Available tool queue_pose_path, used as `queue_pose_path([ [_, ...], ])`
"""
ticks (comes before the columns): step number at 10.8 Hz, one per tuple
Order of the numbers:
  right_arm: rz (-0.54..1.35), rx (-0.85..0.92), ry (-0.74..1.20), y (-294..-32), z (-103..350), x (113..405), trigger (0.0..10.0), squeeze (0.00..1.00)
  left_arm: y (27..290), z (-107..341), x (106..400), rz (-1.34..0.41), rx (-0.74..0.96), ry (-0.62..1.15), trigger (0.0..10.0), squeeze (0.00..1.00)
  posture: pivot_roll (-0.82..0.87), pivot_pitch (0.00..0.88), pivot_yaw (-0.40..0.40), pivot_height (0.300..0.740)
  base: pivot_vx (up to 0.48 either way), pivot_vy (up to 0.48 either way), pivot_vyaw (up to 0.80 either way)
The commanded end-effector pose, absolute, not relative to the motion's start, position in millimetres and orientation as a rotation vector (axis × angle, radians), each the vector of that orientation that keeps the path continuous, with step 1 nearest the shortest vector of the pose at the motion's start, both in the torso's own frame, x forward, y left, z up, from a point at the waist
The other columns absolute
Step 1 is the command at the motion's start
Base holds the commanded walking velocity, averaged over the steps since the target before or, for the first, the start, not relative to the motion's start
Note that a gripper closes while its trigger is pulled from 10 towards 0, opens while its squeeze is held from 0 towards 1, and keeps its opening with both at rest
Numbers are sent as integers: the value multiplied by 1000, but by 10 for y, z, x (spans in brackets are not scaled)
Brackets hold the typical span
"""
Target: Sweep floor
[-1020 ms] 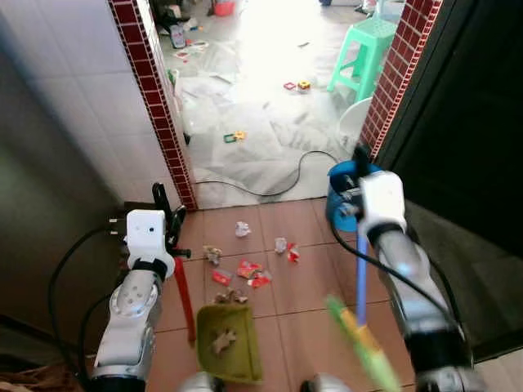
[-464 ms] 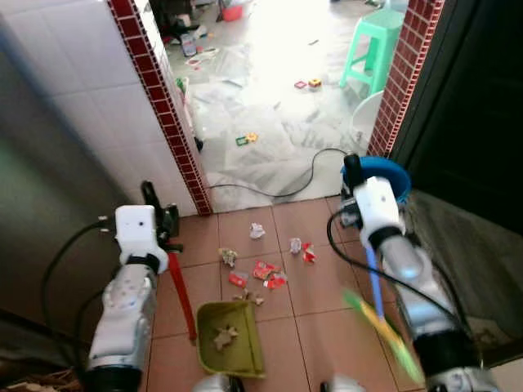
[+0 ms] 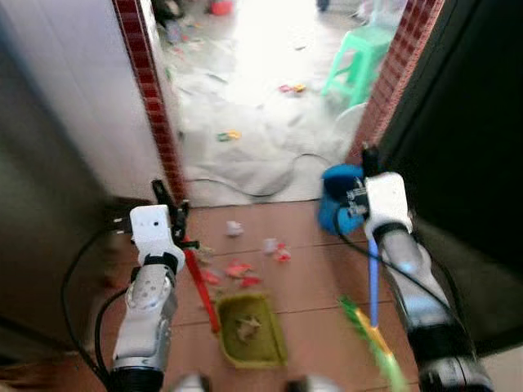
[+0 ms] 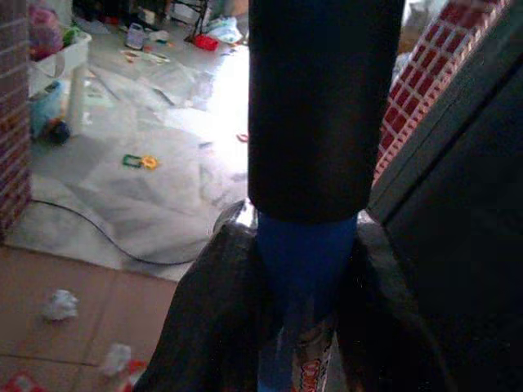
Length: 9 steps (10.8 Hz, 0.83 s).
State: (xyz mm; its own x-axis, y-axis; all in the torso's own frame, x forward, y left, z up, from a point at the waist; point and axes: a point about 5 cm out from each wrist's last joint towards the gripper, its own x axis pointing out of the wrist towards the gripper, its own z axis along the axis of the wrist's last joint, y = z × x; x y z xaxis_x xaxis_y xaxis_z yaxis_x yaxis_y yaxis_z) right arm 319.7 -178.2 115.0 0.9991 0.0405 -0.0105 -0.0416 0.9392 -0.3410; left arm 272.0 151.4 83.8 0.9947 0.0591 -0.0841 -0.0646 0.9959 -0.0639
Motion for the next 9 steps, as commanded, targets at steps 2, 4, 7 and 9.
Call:
queue_pose_path([
  [2, 89, -386, -39, -1701, 1255, 3255, 10000, 0, 1441, 1113, 2758, 45, -78, -55, 10000, 0, -82, 0, -117, 740, 0, 0, 0],
  [4, 79, -394, -32, -1699, 1213, 3197, 10000, 0, 1358, 980, 2709, 16, -107, -18, 10000, 0, -113, 0, -90, 740, 0, 0, 0],
  [7, 13, -403, -10, -1819, 1135, 3085, 10000, 0, 1278, 831, 2699, -59, -97, 53, 10000, 0, -171, 0, 4, 740, 0, 0, 0],
  [9, -25, -398, -4, -1882, 1068, 3013, 10000, 0, 1330, 824, 2708, -61, -104, 55, 10000, 0, -172, 0, 39, 740, 0, 0, 0],
])
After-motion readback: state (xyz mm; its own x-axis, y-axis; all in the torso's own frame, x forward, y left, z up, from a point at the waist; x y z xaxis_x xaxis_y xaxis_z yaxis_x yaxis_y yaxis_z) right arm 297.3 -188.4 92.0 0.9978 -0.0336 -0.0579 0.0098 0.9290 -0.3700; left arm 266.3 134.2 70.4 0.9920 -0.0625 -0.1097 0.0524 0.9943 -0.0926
